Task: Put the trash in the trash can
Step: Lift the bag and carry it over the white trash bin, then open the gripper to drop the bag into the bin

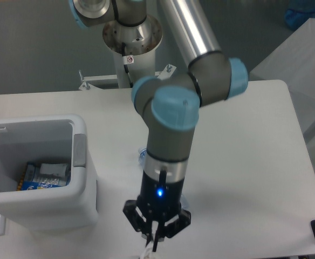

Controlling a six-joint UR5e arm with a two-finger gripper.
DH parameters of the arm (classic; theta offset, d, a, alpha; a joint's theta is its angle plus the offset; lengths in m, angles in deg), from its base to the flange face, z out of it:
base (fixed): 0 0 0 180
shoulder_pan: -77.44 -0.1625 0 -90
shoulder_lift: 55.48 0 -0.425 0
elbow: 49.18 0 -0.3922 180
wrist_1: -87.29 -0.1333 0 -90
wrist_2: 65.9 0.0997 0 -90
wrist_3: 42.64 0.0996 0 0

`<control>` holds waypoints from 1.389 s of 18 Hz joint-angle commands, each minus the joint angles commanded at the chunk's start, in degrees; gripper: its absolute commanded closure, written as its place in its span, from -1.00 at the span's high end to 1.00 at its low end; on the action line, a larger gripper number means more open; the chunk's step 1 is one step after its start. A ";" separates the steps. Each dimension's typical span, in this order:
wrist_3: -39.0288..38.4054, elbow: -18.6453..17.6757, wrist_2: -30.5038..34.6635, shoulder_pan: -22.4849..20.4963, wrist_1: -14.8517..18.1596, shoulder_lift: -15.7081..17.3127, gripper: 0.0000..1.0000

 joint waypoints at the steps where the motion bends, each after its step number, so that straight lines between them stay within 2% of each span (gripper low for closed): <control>1: -1.76 -0.52 -0.09 0.18 0.09 0.79 -0.61; 5: -2.83 -3.95 -0.79 1.23 0.09 6.58 -0.55; 9: -4.06 -7.02 -3.08 3.51 0.26 10.98 -0.53; 13: -4.06 -13.34 -2.99 6.94 0.35 15.81 -0.53; 17: -3.36 -20.11 -2.99 8.08 0.35 20.74 -0.53; 19: -3.19 -22.23 -2.91 8.62 0.35 21.53 -0.54; 22: -3.18 -23.55 -2.91 9.58 0.35 21.54 -0.53; 25: -3.18 -24.96 -2.91 10.20 0.35 21.27 -0.44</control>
